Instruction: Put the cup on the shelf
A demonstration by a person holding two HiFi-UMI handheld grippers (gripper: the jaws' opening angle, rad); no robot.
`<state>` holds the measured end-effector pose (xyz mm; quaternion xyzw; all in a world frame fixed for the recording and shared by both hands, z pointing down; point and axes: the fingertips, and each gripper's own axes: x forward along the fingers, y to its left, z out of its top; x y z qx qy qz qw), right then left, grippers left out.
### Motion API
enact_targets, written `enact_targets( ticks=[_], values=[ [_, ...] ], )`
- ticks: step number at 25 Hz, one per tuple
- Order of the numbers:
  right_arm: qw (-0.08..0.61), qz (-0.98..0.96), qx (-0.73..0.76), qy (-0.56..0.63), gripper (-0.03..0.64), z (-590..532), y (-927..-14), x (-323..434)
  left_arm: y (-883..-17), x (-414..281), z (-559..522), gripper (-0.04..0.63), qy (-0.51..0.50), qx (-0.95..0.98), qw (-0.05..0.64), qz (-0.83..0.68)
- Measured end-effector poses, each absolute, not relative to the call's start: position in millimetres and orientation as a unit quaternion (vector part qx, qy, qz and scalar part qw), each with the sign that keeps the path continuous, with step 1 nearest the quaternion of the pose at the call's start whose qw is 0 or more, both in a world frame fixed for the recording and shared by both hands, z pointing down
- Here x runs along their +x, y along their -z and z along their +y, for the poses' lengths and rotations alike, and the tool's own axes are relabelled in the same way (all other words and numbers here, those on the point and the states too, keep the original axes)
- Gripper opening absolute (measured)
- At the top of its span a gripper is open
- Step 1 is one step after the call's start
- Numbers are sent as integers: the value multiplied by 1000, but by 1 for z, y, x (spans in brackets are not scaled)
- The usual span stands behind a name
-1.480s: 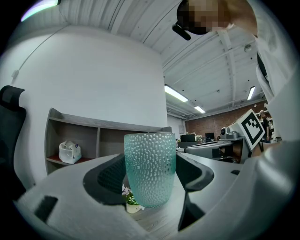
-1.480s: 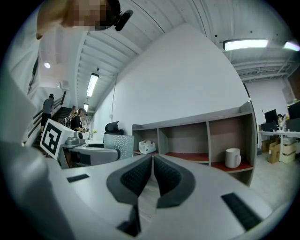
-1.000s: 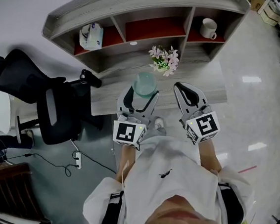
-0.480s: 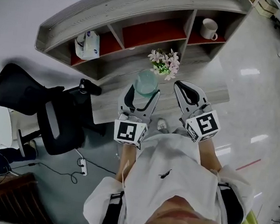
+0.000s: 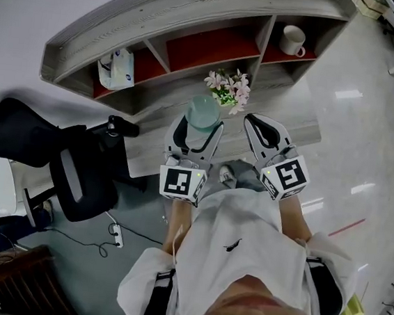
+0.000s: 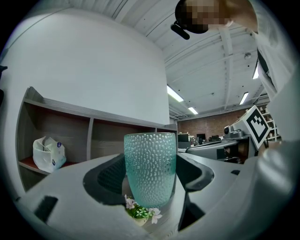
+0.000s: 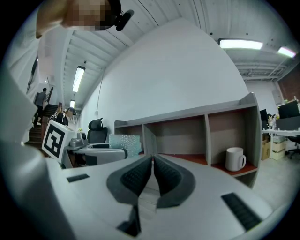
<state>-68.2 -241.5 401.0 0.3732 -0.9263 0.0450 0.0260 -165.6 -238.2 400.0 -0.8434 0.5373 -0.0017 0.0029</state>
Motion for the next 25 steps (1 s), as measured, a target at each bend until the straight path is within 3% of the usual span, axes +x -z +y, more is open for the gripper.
enact_targets(
  ticks=[25],
  values=[
    [29,-937,345,-45,37,-309,-407,-69,-411,-163,-305,356,13,-829,3,559]
  ],
)
